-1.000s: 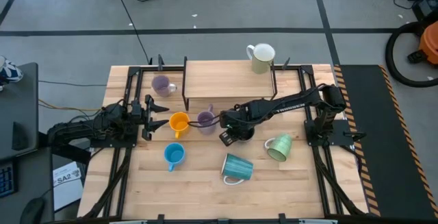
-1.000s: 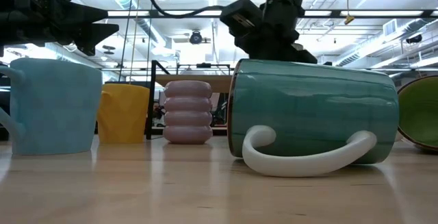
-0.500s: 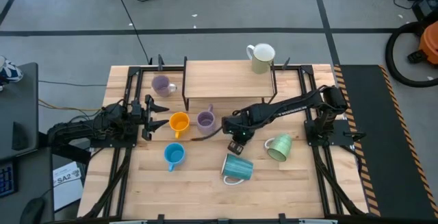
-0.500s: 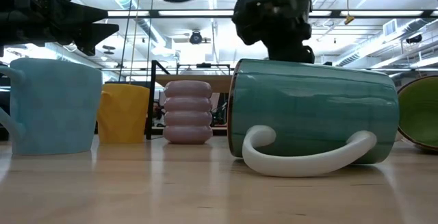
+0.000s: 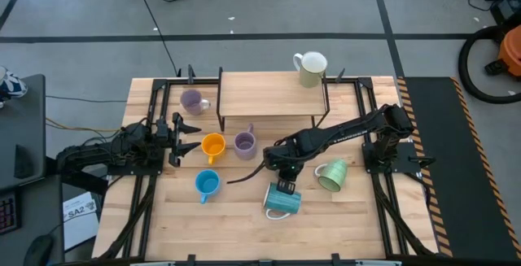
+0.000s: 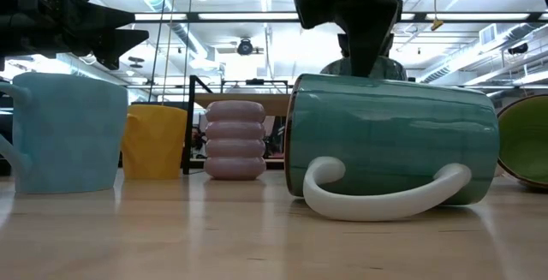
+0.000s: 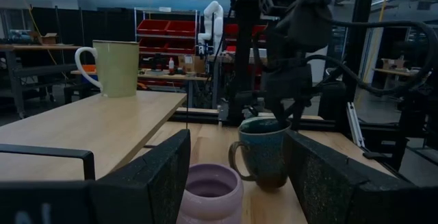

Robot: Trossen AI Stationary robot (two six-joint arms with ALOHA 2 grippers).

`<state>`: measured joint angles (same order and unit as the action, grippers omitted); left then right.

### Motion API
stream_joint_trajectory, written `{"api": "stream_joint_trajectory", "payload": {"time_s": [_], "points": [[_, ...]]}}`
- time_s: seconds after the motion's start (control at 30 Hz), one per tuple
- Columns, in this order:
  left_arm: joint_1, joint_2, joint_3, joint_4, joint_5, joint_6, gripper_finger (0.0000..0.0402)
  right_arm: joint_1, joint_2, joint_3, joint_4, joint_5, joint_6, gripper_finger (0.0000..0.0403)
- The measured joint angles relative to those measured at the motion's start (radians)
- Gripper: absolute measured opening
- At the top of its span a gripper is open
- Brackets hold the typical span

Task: Place coffee mugs
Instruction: Put the dark green mug on the shelf

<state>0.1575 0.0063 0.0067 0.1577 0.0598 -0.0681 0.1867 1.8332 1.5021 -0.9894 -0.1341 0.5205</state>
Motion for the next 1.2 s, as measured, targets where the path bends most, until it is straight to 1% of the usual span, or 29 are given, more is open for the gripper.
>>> {"api": "stream_joint_trajectory", "payload": {"time_s": [0.2,0.37,0.67,0.87,1.03,1.2], "points": [[0.0,0.0,0.0,0.0,0.0,0.0,0.0238,0.002,-0.001,0.046,-0.038,0.002,-0.004,0.0046],[0.0,0.0,0.0,0.0,0.0,0.0,0.0238,0.001,-0.001,0.123,-0.106,0.006,-0.027,0.0046],[0.0,0.0,0.0,-0.001,0.0,0.0,0.0238,0.001,-0.002,0.314,-0.286,0.008,-0.028,0.0046],[0.0,0.0,0.0,-0.001,0.0,0.0,0.0238,-0.02,-0.003,0.444,-0.34,0.017,-0.076,0.0046],[0.0,0.0,0.0,-0.001,0.0,0.0,0.0238,-0.07,-0.003,0.53,-0.352,0.086,-0.177,0.0046],[0.0,0.0,0.0,-0.001,0.0,0.0,0.0238,-0.151,-0.003,0.587,-0.361,0.17,-0.318,0.0046]]}}
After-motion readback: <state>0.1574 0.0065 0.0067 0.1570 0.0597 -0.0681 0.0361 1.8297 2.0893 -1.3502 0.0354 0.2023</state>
